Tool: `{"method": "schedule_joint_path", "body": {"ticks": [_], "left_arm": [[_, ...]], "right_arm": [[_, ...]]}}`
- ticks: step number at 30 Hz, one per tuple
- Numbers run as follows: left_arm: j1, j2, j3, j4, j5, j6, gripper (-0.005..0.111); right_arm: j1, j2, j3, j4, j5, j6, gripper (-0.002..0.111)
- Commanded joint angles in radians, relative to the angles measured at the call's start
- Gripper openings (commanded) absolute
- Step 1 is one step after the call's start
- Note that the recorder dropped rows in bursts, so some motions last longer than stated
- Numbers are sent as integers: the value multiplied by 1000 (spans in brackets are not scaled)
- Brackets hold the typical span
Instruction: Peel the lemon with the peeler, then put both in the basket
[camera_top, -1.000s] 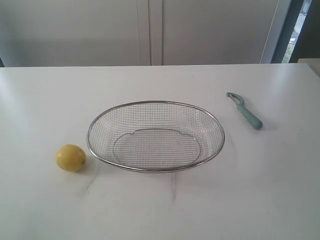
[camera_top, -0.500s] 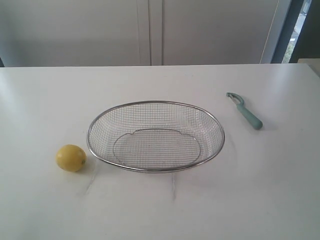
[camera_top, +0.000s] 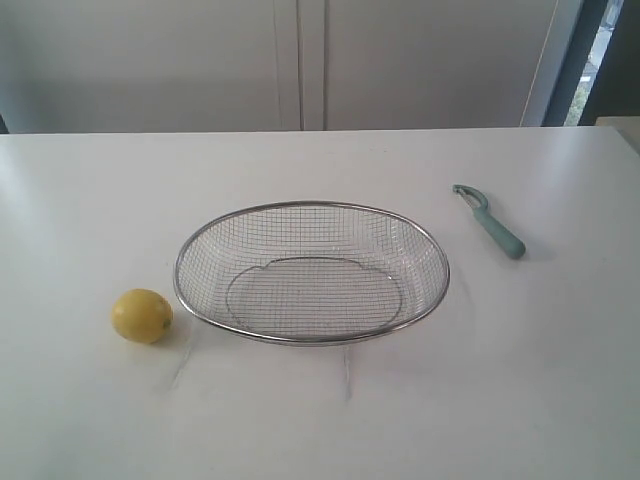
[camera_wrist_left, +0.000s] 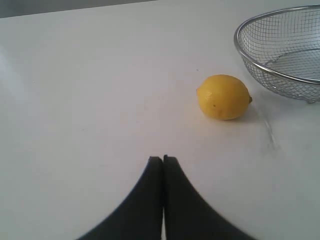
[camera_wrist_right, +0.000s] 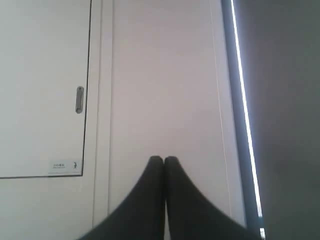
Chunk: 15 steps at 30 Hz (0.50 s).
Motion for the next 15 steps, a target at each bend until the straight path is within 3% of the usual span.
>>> {"method": "schedule_joint_path", "body": {"ticks": [1, 15], "left_arm": [[0, -5, 2, -4, 2, -5, 0], [0, -5, 2, -4, 2, -5, 0]], "right_arm": [[-6, -4, 5, 8, -62, 0, 0], [-6, -4, 5, 181, -187, 0, 0]]}}
